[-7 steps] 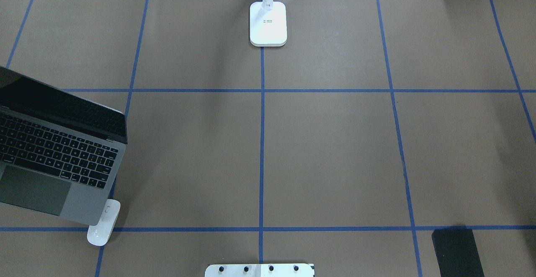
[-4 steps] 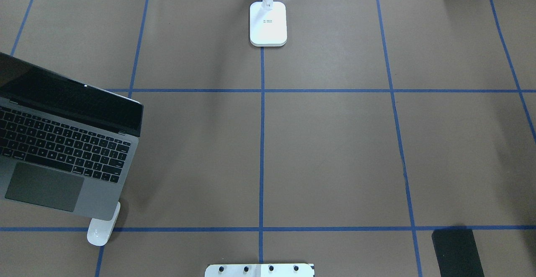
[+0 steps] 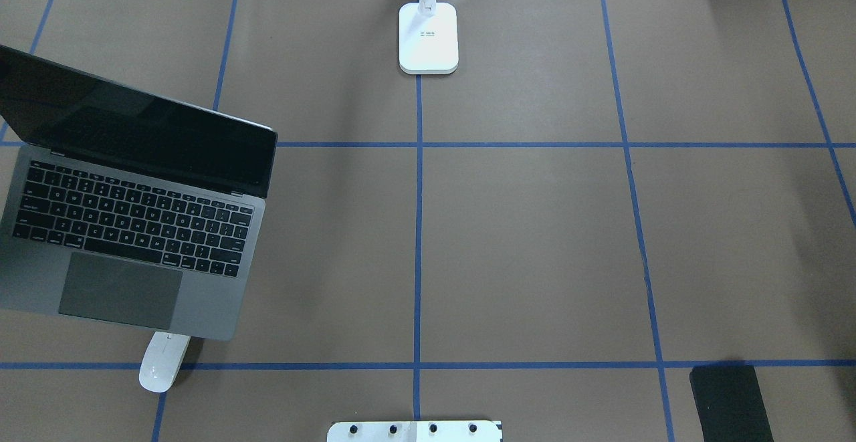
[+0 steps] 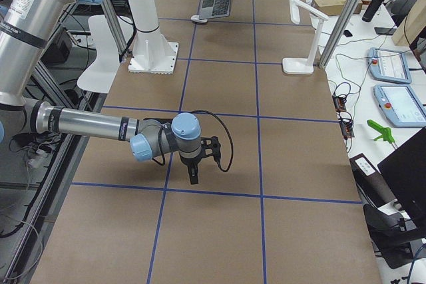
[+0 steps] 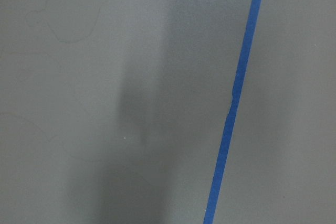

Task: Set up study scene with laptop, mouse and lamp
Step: 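Swing the held laptop away from the mouse toward the table center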

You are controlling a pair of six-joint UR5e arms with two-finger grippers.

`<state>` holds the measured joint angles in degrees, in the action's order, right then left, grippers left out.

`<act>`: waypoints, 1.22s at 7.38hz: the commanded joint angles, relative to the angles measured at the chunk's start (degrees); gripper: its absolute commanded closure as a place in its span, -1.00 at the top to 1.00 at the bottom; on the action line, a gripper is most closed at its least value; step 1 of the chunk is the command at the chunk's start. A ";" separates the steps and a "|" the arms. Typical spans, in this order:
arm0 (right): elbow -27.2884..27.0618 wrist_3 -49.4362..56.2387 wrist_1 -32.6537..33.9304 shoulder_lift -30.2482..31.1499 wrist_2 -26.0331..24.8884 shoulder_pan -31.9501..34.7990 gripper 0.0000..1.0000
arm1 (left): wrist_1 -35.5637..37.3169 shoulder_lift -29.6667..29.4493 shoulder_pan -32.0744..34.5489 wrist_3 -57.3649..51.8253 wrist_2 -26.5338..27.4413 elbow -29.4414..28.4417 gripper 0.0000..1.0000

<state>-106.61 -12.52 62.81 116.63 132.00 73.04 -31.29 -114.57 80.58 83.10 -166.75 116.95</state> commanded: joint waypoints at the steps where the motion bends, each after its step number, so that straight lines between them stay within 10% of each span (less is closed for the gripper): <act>1: 0.00 -0.22 0.12 -0.08 0.01 0.00 0.99 | -4.45 -0.04 -1.29 5.19 -4.62 -0.31 -1.00; 9: 0.00 -0.48 0.20 -0.08 0.36 -0.09 0.99 | -20.39 -0.30 -7.89 17.18 -7.45 -5.67 -1.00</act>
<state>-106.61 -13.01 63.02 116.58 132.36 72.95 -51.54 -114.65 73.27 100.15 -173.62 111.61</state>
